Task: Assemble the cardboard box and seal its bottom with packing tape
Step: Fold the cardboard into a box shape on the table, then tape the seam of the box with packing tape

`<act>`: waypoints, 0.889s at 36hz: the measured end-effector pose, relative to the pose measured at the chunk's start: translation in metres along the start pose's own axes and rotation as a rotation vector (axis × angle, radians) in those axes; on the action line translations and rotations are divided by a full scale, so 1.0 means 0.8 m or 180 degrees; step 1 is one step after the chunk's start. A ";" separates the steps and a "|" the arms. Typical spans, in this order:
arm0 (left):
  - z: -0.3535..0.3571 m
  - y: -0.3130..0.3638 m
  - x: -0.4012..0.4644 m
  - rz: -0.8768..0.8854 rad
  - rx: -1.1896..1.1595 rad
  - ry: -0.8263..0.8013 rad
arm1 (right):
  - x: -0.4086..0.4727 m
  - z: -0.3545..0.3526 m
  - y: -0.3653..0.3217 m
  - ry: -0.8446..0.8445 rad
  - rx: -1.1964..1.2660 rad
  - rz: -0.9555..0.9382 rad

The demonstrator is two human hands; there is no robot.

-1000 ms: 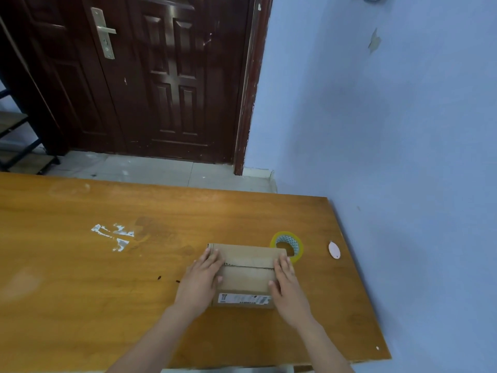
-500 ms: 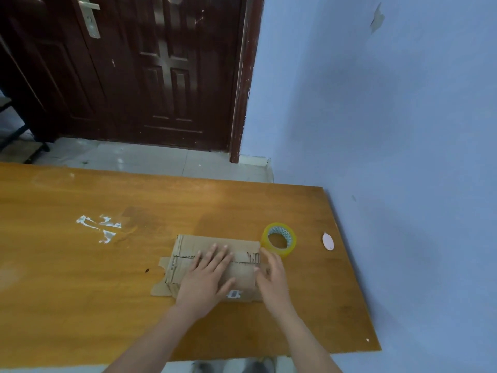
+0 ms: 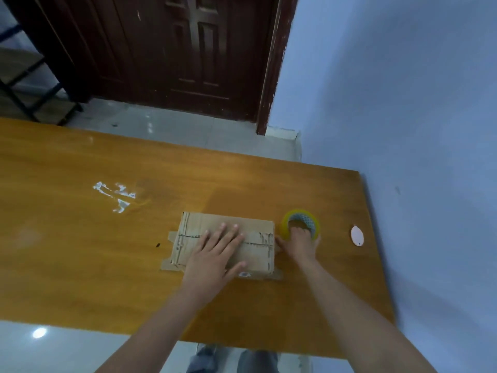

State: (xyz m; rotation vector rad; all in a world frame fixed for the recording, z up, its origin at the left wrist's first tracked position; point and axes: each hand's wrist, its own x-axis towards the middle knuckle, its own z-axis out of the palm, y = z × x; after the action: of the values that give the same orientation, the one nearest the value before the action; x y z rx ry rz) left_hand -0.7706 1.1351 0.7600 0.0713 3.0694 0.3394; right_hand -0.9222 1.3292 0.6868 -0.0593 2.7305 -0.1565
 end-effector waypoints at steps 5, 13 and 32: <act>0.004 -0.007 -0.008 -0.0099 0.0015 -0.0125 | 0.006 0.009 -0.011 0.0198 -0.0005 0.0126; 0.002 -0.015 -0.012 -0.0114 -0.0128 -0.0096 | -0.003 -0.007 0.004 0.0294 0.0345 0.0096; 0.004 -0.029 0.006 -0.0228 -0.1269 -0.0128 | -0.121 -0.132 0.030 0.0318 0.4591 -0.0180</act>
State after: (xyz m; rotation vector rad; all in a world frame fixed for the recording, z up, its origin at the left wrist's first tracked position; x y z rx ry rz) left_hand -0.7766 1.1131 0.7513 -0.0477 2.8902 0.9198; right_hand -0.8756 1.3695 0.8183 0.2757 2.0596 -2.0271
